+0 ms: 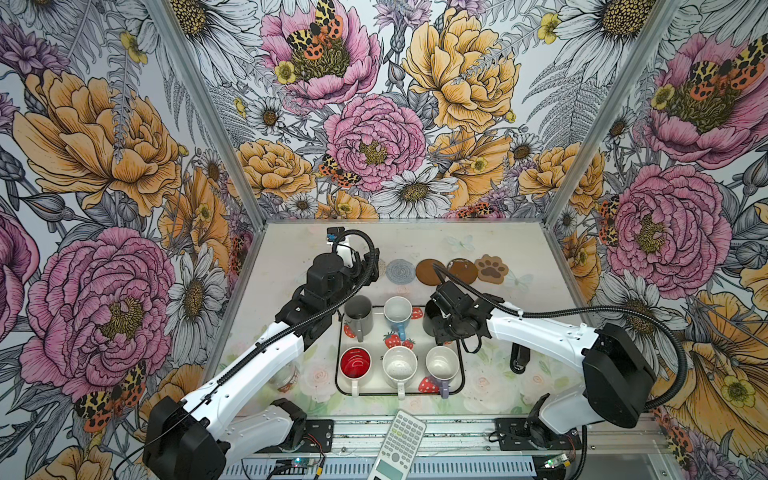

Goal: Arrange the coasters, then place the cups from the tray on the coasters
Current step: 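Lower the right gripper into the black mug rim and close it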

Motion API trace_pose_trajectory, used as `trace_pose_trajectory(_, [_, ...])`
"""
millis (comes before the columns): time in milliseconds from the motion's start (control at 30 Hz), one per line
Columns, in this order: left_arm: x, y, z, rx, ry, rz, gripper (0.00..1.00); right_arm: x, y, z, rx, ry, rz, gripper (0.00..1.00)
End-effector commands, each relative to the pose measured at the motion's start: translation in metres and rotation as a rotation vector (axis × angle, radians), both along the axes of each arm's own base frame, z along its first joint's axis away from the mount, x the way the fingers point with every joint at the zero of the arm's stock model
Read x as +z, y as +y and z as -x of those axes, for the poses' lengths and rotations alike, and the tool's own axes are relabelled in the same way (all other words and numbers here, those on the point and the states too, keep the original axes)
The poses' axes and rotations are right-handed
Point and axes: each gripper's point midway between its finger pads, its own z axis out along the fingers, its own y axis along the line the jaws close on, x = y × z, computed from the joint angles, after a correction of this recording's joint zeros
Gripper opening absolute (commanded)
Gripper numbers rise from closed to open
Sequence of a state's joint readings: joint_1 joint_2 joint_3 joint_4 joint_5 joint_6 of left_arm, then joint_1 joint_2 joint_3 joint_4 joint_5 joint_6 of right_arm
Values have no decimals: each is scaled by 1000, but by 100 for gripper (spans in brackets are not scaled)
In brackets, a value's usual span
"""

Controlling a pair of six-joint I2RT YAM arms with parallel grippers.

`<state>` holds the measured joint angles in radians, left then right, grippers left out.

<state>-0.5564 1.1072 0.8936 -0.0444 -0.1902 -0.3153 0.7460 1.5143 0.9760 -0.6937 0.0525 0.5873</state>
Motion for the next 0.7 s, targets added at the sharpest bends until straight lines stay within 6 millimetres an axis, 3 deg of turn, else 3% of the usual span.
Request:
trace_pose_trajectory(0, [9,-7,1,-26,-28,27,80,-5,4,-5,-9,-14,-2,47])
trace_pose_trajectory(100, [8,-7,0,-25,-27,25,80,-8,4,-6,-8,-13,5,41])
trace_pose_trajectory(400, [5,-9,-3,-29,-20,19,80,-1,5,-12,-6,-42,8,0])
trace_pose_trajectory(667, [4,-8,-3,-22,-18,15,80,25,4,-18,10,-119,-20,0])
